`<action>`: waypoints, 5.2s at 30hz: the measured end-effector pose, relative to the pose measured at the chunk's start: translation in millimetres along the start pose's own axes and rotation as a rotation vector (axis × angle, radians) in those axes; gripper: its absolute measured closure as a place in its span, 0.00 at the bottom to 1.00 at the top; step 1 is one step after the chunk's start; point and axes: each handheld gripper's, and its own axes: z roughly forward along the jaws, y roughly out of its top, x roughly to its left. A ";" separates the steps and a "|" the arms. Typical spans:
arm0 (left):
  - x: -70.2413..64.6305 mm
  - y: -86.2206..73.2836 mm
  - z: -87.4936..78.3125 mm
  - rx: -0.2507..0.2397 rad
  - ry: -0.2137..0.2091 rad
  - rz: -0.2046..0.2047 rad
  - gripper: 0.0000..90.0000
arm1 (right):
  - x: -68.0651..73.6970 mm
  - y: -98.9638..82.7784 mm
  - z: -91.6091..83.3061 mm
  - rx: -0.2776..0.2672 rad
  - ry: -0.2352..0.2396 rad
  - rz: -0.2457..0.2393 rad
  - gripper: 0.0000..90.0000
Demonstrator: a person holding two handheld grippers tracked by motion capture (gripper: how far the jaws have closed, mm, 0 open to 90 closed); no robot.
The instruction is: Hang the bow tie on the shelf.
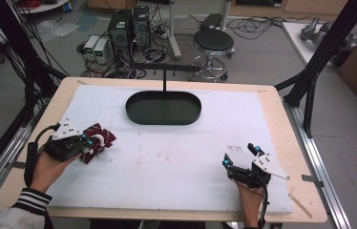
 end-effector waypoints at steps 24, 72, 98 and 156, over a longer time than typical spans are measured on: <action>2.6 85.1 -14.1 -0.211 -0.001 -0.050 0.97 | -0.1 0.1 0.2 -0.001 0.002 -0.008 0.03; 36.8 234.0 90.9 -0.210 0.001 -0.001 0.97 | -2.6 0.2 0.4 -0.002 -0.008 0.027 0.03; 63.2 218.1 125.7 -0.128 0.091 -0.039 0.97 | -3.9 0.2 0.7 -0.004 -0.010 0.034 0.03; 68.2 124.0 100.6 -0.257 0.070 -0.110 0.08 | -3.0 -0.6 -1.6 -0.019 -0.004 0.031 0.03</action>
